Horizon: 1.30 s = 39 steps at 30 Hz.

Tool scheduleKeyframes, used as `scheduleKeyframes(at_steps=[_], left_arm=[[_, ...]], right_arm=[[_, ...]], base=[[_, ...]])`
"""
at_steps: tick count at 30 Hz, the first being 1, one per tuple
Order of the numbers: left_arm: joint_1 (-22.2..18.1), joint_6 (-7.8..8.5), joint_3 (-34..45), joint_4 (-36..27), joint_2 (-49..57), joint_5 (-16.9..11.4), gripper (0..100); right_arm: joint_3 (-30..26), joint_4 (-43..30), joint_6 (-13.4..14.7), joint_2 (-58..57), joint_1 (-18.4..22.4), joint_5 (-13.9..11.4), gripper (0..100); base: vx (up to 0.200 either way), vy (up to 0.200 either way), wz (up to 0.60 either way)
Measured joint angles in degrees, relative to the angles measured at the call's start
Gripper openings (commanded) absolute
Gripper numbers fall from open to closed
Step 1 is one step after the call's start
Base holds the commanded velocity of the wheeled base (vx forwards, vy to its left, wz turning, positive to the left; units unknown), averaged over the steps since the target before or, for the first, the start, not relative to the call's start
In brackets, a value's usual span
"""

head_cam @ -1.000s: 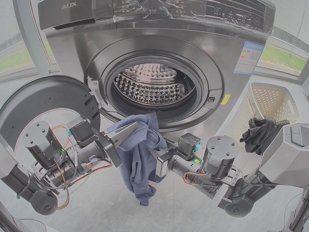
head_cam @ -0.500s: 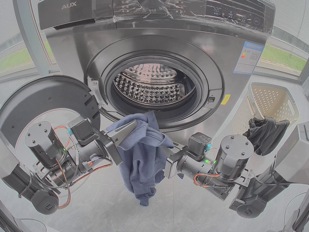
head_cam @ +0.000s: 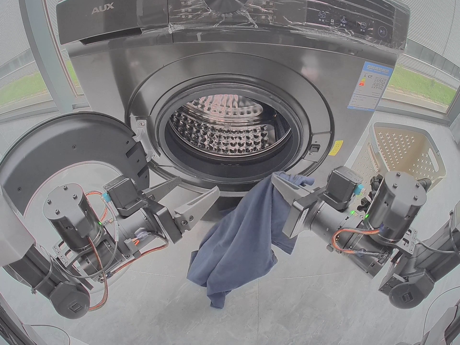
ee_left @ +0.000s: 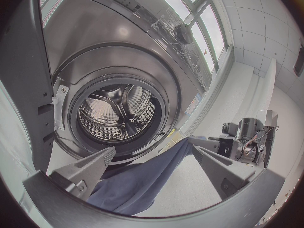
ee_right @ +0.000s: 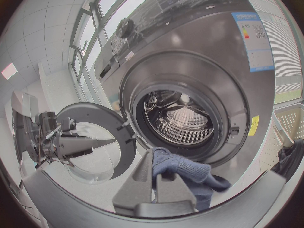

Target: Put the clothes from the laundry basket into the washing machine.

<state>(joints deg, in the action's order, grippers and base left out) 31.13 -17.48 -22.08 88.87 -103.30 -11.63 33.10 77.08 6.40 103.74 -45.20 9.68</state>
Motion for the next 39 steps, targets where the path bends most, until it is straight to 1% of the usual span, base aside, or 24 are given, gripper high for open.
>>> scheduleKeyframes(at_steps=[2, 8, 11, 14, 17, 19, 21, 24, 25, 29, 33, 35, 39], left_arm=[[0.0, 0.0, 0.1, 0.0, -0.2, 0.1, 100], [-0.1, 0.38, 0.5, 0.0, -1.0, 0.1, 100], [0.2, 0.77, 1.1, 0.1, -1.3, 0.0, 100], [0.8, 1.58, 2.1, 0.1, -1.5, -0.2, 100], [2.2, 3.41, 3.1, 0.1, -1.9, -0.4, 100], [3.3, 5.03, 3.6, 0.1, -2.6, -0.4, 100], [3.9, 6.0, 3.8, 0.1, -3.3, -0.5, 100], [4.9, 8.07, 3.3, 0.1, -5.0, -0.5, 100], [5.1, 8.31, 3.1, 0.1, -5.4, -0.5, 100], [5.9, 8.92, 1.2, 0.1, -7.4, -0.4, 100], [7.1, 8.89, -1.7, 0.1, -9.1, -0.1, 100], [7.6, 8.86, -3.0, 0.1, -9.8, 0.2, 100], [8.1, 8.89, -5.9, 0.1, -12.0, 2.3, 100]], right_arm=[[0.4, 0.0, -0.1, -0.7, 0.2, -0.4, 0], [1.5, 0.0, -0.1, -1.4, 0.0, -0.5, 0], [2.0, 0.0, -0.1, -1.4, -0.4, 0.2, 0], [2.4, 0.0, -0.1, -1.1, -0.9, 0.7, 0], [3.0, 0.0, 0.0, -0.7, -1.7, 2.1, 0], [4.0, 0.0, 0.2, 0.0, -2.3, 3.4, 0], [4.6, 0.1, 0.3, 0.5, -2.8, 4.3, 0], [5.8, 0.1, 0.6, 1.6, -3.6, 5.6, 0], [6.0, 0.1, 0.7, 1.9, -3.8, 5.7, 0], [7.4, 0.2, 2.1, 3.0, -4.8, 6.2, 0], [9.6, 0.5, 3.3, 4.7, -6.0, 7.5, 0], [10.5, 0.7, 3.6, 5.4, -6.5, 7.8, 0], [12.2, 0.9, 4.0, 6.9, -7.1, 7.9, 0]], base=[[0.0, 0.0, 0.0], [0.0, 0.0, 0.0], [0.0, 0.0, 0.0], [0.0, 0.0, 0.0], [0.0, 0.0, 0.0], [0.0, 0.0, 0.0], [0.0, 0.0, 0.0], [0.0, 0.0, 0.0], [0.0, 0.0, 0.0], [0.0, 0.0, 0.0], [0.0, 0.0, 0.0], [0.0, 0.0, 0.0], [0.0, 0.0, 0.0]])
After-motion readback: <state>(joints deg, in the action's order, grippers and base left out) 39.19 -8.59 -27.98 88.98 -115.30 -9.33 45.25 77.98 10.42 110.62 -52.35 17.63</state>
